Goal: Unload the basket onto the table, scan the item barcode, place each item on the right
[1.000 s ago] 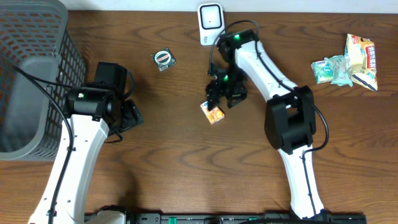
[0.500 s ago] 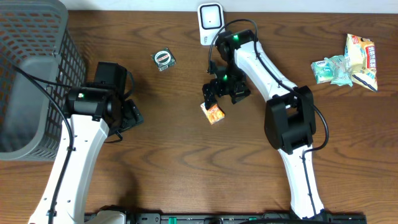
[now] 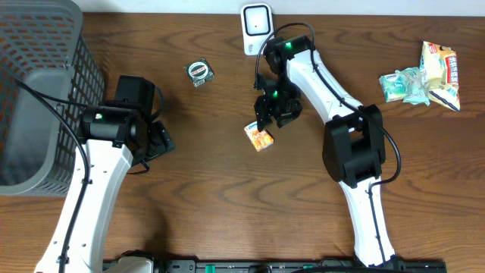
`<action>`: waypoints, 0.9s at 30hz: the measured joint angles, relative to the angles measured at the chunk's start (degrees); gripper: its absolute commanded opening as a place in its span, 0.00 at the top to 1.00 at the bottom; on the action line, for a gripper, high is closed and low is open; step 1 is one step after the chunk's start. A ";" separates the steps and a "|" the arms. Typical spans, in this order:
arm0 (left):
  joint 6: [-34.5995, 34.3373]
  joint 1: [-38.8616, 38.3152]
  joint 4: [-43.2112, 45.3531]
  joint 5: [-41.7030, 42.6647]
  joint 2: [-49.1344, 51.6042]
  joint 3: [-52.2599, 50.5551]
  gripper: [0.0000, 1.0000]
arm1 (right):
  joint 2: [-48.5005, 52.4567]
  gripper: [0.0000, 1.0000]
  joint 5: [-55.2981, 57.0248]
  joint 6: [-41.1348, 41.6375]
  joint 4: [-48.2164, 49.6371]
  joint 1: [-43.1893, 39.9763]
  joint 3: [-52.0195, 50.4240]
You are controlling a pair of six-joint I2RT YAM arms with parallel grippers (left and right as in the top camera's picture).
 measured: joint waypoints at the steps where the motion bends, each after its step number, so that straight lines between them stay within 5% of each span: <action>1: 0.00 0.00 0.00 0.00 0.00 0.00 0.03 | 0.00 0.44 0.00 0.00 0.04 0.09 0.00; 20: 0.00 0.00 0.00 0.00 0.00 0.00 0.02 | 0.00 0.49 -1.88 0.35 4.61 2.05 -4.52; 27: 0.00 0.00 0.00 0.00 0.00 0.00 0.02 | -0.02 0.74 -2.73 0.92 7.06 2.05 -7.58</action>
